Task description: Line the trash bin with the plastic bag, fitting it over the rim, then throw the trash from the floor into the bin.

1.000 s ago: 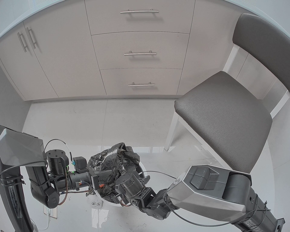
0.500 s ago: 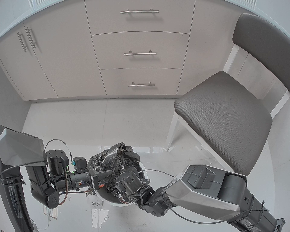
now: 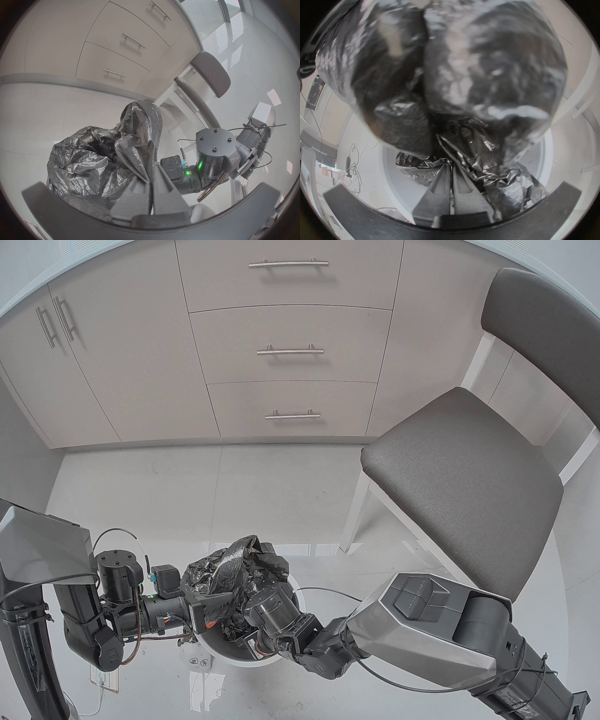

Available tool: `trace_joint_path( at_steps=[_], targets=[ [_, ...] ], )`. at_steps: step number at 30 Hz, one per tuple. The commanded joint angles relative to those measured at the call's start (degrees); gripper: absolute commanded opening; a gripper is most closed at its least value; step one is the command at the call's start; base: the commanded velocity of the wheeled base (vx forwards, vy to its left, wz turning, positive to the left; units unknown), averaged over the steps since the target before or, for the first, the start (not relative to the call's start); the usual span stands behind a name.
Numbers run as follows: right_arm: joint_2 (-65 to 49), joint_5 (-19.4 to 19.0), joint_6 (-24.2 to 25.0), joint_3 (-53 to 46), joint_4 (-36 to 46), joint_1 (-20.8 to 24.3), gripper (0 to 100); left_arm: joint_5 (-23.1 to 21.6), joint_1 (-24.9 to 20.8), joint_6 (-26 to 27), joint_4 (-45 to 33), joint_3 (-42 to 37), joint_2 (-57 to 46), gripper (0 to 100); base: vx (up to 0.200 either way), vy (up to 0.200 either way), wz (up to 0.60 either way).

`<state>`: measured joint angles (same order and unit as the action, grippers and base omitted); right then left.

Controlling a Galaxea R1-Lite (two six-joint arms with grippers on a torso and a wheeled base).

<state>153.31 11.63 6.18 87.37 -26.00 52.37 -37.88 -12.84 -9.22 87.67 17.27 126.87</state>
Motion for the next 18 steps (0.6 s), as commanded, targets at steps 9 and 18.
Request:
trace_joint_path(
  at_steps=[9,18],
  targets=[
    [-1.96,0.32,0.15,-2.91,-0.63,0.36,100,0.00,0.00,-0.01,0.04,-0.05,0.22,0,0.000,0.000,0.00],
    [-8.11,0.76,2.17,-11.43,-4.67,4.14,100,0.00,0.00,-0.01,0.04,-0.05,0.40,0,0.000,0.000,0.00]
  ],
)
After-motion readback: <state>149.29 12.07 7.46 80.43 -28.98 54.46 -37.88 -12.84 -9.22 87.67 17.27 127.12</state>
